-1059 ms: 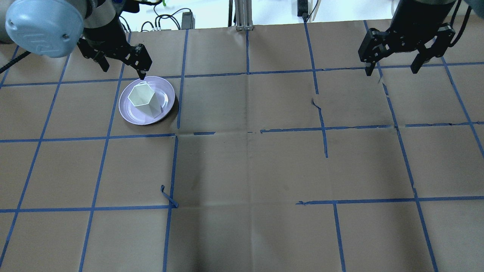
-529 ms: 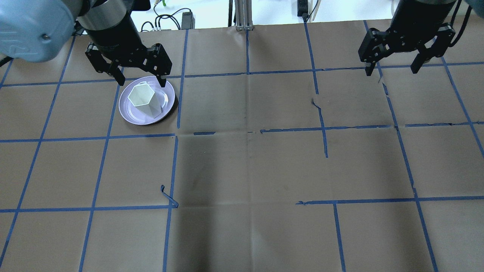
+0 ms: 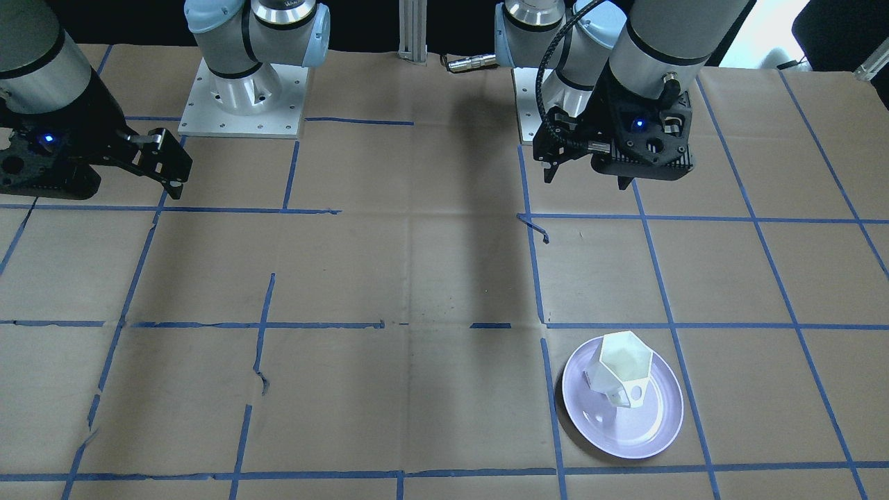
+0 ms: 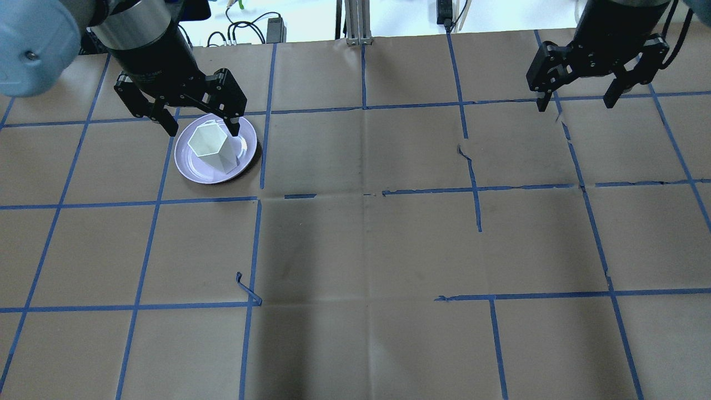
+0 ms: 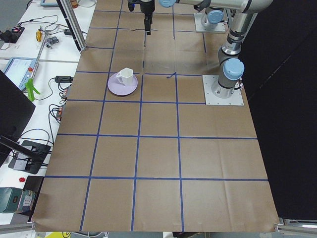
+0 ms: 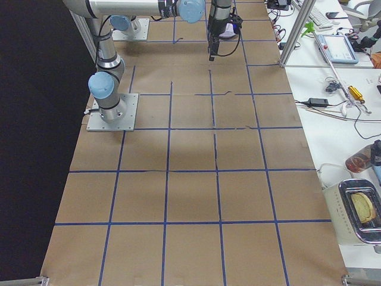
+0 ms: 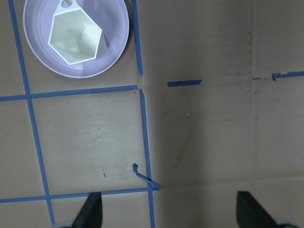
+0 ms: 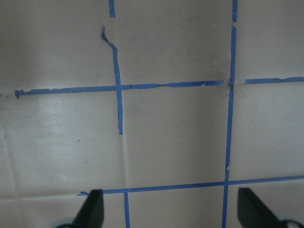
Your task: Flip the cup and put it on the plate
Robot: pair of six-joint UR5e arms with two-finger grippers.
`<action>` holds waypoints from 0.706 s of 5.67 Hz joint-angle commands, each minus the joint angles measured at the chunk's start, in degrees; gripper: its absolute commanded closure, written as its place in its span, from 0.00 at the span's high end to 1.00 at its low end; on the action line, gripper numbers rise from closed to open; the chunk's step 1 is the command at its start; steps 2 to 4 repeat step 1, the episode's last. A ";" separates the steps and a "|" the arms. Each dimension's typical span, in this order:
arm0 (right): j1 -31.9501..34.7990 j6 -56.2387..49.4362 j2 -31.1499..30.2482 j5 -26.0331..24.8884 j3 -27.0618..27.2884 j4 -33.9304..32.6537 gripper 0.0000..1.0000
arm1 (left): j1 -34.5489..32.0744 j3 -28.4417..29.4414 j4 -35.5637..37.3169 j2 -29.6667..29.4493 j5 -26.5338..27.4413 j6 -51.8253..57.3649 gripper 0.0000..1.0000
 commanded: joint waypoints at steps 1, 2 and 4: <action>0.00 0.00 0.00 0.00 0.00 -0.04 1.00 | 0.05 -0.15 -0.02 0.03 -0.13 0.09 1.00; 0.00 0.00 0.00 0.00 0.00 -0.04 1.00 | 0.05 -0.15 -0.02 0.03 -0.13 0.09 1.00; 0.00 0.00 0.00 0.00 0.00 -0.04 1.00 | 0.05 -0.15 -0.02 0.03 -0.13 0.09 1.00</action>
